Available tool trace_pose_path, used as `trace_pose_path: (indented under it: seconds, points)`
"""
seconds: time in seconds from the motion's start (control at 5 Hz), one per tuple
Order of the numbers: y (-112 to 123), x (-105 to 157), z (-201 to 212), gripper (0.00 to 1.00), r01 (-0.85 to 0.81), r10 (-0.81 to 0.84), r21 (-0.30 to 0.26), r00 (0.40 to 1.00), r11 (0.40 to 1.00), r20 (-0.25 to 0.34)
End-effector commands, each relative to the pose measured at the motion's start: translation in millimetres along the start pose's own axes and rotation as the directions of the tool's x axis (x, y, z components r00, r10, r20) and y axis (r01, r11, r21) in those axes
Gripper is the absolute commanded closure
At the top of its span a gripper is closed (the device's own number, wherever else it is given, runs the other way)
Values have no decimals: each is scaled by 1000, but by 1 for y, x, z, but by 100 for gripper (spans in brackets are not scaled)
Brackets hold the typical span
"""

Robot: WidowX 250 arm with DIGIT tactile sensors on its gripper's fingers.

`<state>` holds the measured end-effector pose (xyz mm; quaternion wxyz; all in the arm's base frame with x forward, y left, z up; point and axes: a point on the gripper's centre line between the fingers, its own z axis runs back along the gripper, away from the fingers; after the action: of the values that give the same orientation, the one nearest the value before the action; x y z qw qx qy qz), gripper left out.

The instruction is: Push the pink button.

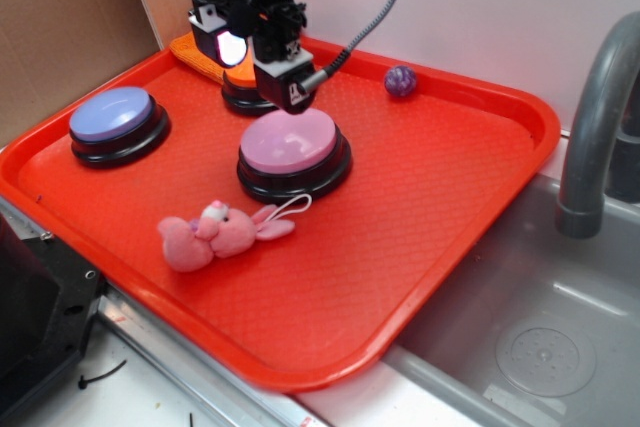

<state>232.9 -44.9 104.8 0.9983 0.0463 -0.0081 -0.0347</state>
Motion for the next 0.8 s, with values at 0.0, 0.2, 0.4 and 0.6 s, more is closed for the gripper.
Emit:
trace_pose_path:
  seconds: [0.0, 0.2, 0.4, 0.6]
  points:
    - [7, 1, 22, 0, -36, 36, -7, 998, 999, 49]
    - [9, 0, 24, 0, -45, 46, -7, 998, 999, 47]
    - [10, -1, 26, 0, -51, 52, -6, 998, 999, 46]
    - [12, -1, 28, 0, -53, 53, -9, 998, 999, 45]
